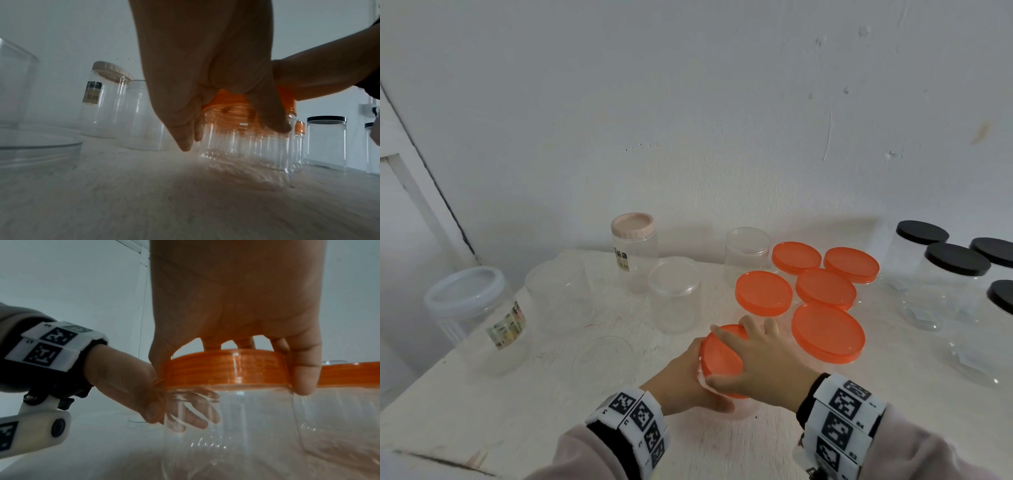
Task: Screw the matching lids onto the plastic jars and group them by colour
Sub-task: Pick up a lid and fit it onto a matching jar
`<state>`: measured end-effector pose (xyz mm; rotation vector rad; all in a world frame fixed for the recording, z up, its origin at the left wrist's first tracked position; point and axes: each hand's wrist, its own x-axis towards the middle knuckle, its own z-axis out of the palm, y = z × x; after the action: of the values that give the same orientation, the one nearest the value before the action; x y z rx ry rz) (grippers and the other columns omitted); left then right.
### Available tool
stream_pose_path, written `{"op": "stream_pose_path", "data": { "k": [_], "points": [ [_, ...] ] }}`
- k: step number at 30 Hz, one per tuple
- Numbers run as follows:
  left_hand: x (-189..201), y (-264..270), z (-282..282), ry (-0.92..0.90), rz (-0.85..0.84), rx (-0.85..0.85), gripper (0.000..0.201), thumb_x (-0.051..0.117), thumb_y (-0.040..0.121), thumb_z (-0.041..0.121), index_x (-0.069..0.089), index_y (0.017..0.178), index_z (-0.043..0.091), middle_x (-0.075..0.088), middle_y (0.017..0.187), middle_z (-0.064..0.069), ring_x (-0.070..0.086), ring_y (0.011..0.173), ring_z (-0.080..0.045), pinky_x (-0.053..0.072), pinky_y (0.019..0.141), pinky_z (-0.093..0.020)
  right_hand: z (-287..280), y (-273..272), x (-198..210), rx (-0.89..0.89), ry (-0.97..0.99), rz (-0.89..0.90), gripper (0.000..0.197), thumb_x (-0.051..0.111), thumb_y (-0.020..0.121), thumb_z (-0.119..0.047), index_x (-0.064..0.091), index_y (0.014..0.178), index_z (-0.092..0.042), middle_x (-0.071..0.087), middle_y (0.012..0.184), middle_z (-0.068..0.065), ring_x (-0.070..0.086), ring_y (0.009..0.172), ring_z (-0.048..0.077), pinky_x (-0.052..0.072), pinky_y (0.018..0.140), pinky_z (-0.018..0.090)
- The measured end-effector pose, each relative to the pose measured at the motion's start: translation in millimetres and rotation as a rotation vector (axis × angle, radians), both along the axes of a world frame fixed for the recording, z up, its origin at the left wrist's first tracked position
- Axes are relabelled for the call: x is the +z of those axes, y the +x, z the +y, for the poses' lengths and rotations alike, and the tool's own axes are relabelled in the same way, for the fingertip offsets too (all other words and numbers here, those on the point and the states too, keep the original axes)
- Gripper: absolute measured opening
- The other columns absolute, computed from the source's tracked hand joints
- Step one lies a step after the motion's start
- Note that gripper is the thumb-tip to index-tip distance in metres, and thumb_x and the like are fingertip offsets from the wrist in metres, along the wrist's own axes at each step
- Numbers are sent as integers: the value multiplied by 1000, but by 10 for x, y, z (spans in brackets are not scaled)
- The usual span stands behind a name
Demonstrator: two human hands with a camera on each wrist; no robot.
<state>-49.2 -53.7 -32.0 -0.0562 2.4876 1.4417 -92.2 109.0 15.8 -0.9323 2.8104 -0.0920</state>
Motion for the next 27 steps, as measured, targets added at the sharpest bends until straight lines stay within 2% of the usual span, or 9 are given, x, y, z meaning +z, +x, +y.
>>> {"op": "stream_pose_path", "data": {
  "k": [4,7,10,12,16,20,23,27],
  "points": [
    [61,23,6,-67,-2,-23,107,85,67,34,14,148,30,45,137,11,48,122,-9,42,103,-29,-16,-18,-21,0,-37,-19,84,42,77,-74,9,149,-45,26,140,-2,27,118,30,35,98,39],
    [88,47,-127,-219,11,-33,95,80,73,38,22,148,28,43,142,11,44,126,-9,37,107,-30,-46,-30,-38,2,-56,-35,83,43,78,-74,9,148,-45,23,141,-2,26,120,32,35,100,41],
    [79,75,-393,-410,12,11,88,72,81,41,20,151,26,25,156,7,24,143,-12,23,116,-29,-77,-49,-62,5,-83,-70,82,44,80,-71,8,148,-45,16,147,-3,25,124,34,32,105,44],
    [69,92,-602,-522,1,44,84,67,86,41,18,151,23,16,159,5,11,147,-13,15,118,-30,-108,-73,-81,11,-109,-99,80,46,82,-68,8,149,-44,10,150,-3,22,127,35,29,107,45],
    [34,131,-977,-746,-71,118,84,61,88,47,13,152,21,6,161,1,1,149,-23,10,120,-39,-187,-118,-117,6,-150,-119,76,47,86,-63,9,149,-44,3,155,-1,10,137,34,22,113,47],
    [-5,184,-1205,-786,-163,174,86,59,86,53,10,152,25,-1,161,1,-2,148,-28,11,119,-47,-271,-154,-144,-10,-143,-89,74,42,88,-64,7,150,-43,-1,158,2,-3,144,34,8,117,47],
    [-7,216,-1300,-767,-209,178,89,61,84,56,10,151,27,-3,161,-4,-2,148,-30,11,119,-46,-347,-201,-136,-29,-127,-72,73,38,89,-66,6,150,-42,-3,159,4,-6,146,33,3,117,47],
    [-12,266,-1343,-743,-236,129,94,65,81,57,10,151,28,-3,160,-4,4,147,-25,17,118,-42,-422,-273,-110,-46,-103,-52,73,33,91,-68,7,152,-38,-5,160,7,-7,147,31,-2,118,46]
  ]
}}
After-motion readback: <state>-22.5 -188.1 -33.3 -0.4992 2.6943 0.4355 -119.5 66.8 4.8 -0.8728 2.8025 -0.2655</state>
